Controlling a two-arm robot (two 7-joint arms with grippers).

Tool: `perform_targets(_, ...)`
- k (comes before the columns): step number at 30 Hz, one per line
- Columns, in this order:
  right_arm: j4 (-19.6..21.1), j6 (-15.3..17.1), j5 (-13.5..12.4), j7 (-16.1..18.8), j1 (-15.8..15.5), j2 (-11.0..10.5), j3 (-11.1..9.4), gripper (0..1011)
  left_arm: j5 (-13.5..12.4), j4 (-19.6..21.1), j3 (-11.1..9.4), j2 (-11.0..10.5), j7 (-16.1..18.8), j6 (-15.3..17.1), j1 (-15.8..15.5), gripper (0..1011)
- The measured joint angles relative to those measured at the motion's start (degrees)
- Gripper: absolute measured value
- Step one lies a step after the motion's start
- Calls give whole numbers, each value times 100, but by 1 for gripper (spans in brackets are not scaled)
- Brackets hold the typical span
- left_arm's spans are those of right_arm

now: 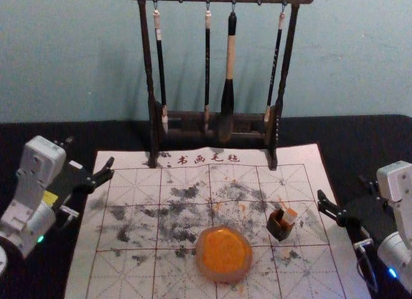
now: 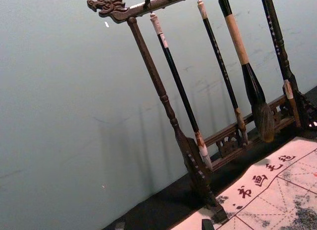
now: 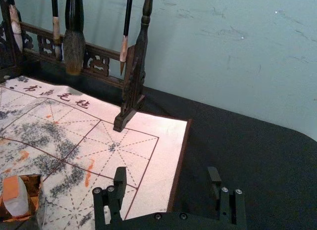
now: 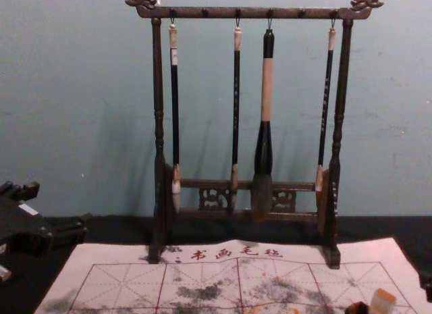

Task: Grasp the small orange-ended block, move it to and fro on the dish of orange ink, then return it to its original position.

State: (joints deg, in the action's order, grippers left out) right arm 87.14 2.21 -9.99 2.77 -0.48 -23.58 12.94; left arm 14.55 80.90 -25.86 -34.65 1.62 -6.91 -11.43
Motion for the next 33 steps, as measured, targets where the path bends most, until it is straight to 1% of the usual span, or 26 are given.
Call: perform_targets(33,33,4,-11,23,3,-23,19,1000,0,0,0,0,0,0,0,1001)
